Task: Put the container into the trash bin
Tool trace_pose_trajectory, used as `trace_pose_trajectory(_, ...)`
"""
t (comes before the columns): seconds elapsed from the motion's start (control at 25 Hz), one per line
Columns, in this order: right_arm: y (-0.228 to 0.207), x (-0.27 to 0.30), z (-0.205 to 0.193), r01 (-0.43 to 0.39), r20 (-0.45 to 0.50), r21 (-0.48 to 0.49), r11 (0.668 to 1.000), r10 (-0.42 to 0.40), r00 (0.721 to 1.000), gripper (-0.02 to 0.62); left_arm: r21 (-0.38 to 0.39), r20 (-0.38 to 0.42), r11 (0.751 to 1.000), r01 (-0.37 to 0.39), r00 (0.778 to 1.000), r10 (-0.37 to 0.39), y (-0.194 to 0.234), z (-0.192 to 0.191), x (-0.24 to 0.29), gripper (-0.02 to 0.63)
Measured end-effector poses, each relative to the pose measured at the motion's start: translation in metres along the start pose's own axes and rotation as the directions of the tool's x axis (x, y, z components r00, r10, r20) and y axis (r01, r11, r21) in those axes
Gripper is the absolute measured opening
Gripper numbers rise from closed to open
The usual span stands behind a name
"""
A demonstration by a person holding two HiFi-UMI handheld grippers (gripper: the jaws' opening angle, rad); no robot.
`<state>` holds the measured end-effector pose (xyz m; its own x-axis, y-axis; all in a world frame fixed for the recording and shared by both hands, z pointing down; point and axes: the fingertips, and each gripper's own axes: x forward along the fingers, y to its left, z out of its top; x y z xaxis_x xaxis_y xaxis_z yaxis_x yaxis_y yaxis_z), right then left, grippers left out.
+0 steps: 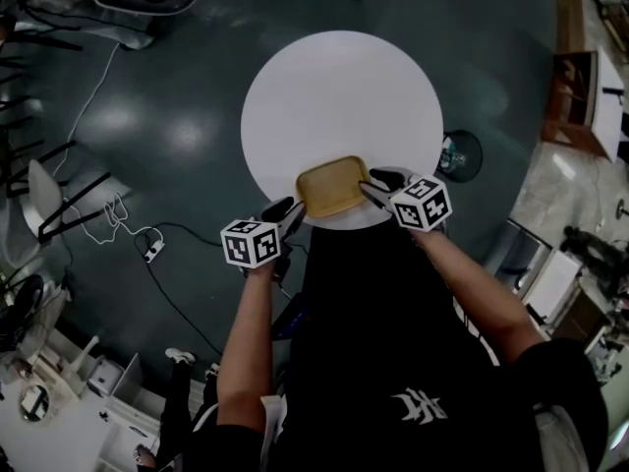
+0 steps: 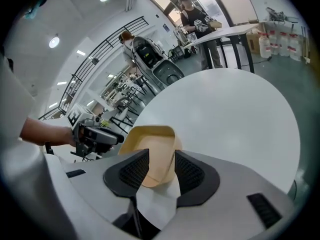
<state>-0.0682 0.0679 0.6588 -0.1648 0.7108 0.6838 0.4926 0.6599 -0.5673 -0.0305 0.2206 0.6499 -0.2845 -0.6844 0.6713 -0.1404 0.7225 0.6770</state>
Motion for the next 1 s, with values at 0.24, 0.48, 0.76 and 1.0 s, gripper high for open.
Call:
trace_pose_trajectory(0.24,-0.012,0.004,-0.004,0.043,-0.02,0.019,0.999,-0.042,0.999,0.163,-0.043,-0.027,0.999,-0.03,0.999,0.029,0.002,-0.005,0.01,0.133)
trace_pose_trajectory(0.48,-0.016,0.012,-0.01,0.055,-0.058,0.007,0.998,-0.054,0.997,0.155,-0.04,-0.07,0.999,-0.026,0.997,0.023,-0.002,-0.013,0.022,0.132)
trace_pose_trajectory(0.76,-0.02,0.014,-0.013,0.085,-0.072,-0.003,0.996,-0.085,0.994,0.084,-0.028,-0.111,0.999,-0.045,0.993,0.041,0.0,-0.021,0.026,0.089)
trace_pose_trajectory(1.0,-0.022,0.012,-0.015,0.091,-0.085,0.029,0.995,-0.088,0.992,0.071,-0.126,-0.163,0.992,0.012,0.986,-0.032,-0.009,-0.031,0.029,0.063)
